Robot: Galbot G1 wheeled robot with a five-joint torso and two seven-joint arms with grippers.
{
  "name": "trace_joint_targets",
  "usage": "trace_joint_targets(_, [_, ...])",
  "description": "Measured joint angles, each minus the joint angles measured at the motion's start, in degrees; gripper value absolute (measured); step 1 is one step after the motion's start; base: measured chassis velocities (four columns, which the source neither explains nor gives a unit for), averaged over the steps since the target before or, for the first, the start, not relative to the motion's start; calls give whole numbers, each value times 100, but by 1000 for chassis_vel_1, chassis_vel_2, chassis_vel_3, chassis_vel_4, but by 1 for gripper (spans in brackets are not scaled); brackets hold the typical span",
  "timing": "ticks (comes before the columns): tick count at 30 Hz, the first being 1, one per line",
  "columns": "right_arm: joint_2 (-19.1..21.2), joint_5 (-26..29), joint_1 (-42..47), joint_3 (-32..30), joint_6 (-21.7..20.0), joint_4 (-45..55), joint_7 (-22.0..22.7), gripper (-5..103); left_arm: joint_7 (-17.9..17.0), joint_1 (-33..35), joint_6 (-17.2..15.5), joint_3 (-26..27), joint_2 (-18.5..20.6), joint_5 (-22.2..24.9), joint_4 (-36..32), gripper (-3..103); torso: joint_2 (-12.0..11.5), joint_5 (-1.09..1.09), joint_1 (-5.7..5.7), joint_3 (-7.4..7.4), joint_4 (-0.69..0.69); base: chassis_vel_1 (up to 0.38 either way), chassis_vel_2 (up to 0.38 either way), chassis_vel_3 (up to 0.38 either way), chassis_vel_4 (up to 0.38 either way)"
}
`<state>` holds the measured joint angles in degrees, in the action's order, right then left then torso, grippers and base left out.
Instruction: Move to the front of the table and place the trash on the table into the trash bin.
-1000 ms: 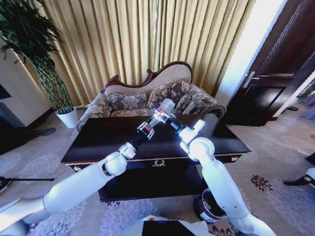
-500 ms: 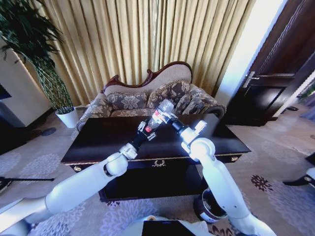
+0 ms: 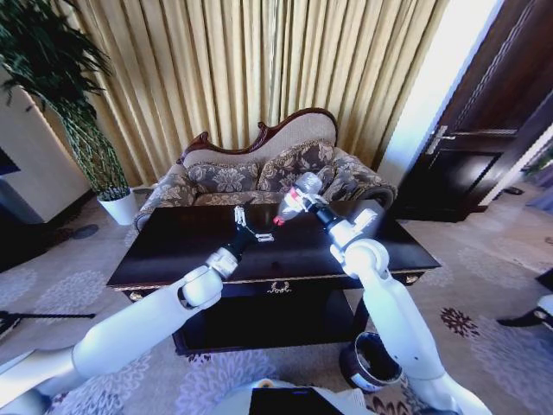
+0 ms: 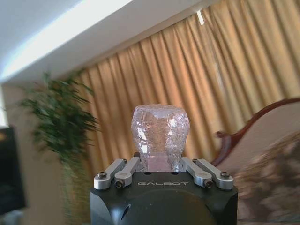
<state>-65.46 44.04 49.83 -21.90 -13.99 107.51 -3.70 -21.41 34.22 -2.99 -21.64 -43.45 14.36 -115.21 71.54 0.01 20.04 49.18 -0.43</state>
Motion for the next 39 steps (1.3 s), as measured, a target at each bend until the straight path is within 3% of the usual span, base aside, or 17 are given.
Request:
trace_joint_targets(2, [24,-80,6,-31,13,-12,43,23,-18,24,-94,69,6,111,-41,100,0,0,0,0,0,0,0,0,0])
trace_joint_targets(5, [184,-307,81,-212,26,-12,400,23,-130,300,-526,634,31,564,-173,100,0,0,0,-1,-1,0,0,0,0])
trace_joint_targets(8, [269,-418,140,-287,29,2,519,23,-133,545,-686,1053,40,657,-173,100,0,-1,-1,-1,-1,0,0,0,0])
trace_joint_targets(10, [424,-524,298,-402,36,117,679,23,-147,1024,-894,1774,83,843,-215,100,0,-2,-1,-1,0,0,0,0,0])
trace_joint_targets(11, [424,-524,298,-402,36,117,679,23,-147,1024,-894,1774,83,843,-215,100,0,-2,-1,-1,0,0,0,0,0])
trace_joint_targets(14, [683,-691,731,-608,-32,338,806,23,-301,1947,-980,2889,321,1034,-431,100,0,-1,-1,-1,1,0,0,0,0])
trace_joint_targets(15, [683,-691,731,-608,-32,338,806,23,-301,1947,-980,2889,321,1034,-431,100,0,-1,-1,-1,1,0,0,0,0])
trace_joint_targets(17, [808,-746,991,-712,-116,456,844,23,-427,2480,-981,3431,431,1074,-568,100,0,-1,-1,-1,-1,0,0,0,0])
trace_joint_targets(19, [1022,-806,1365,-813,-225,631,978,23,-546,3314,-1020,4411,459,1168,-816,100,1,-1,-2,-2,1,0,0,0,0])
trace_joint_targets(22, [1133,-810,1539,-854,-243,746,1081,23,-685,3603,-1128,4841,416,1315,-945,100,1,0,-2,-2,1,0,0,0,0])
trace_joint_targets(24, [1258,-783,1740,-933,-260,941,1201,23,-921,3889,-1447,5470,331,1825,-1143,100,1,-2,-2,-2,-1,0,0,0,0])
trace_joint_targets(27, [1305,-748,1873,-960,-270,1058,1278,23,-949,4036,-1601,5850,276,2141,-1203,100,1,-1,-1,-1,-1,0,0,0,0])
trace_joint_targets(28, [1318,-731,1987,-993,-271,1158,1327,23,-928,4213,-1708,6244,233,2401,-1268,100,1,-1,-1,-2,-1,0,0,0,0])
trace_joint_targets(31, [1319,-725,2090,-1039,-270,1245,1380,23,-882,4383,-1787,6581,191,2593,-1331,100,1,0,-1,-2,0,0,0,0,0])
trace_joint_targets(33, [1324,-705,2247,-1143,-268,1378,1439,23,-646,4756,-1903,7107,105,2808,-1454,100,1,-1,-2,-2,0,0,0,0,0])
trace_joint_targets(39, [1439,-583,2369,-1231,-299,1528,1571,23,-108,5324,-1857,7522,-42,2900,-1615,100,1,-1,-2,-1,1,0,0,0,0])
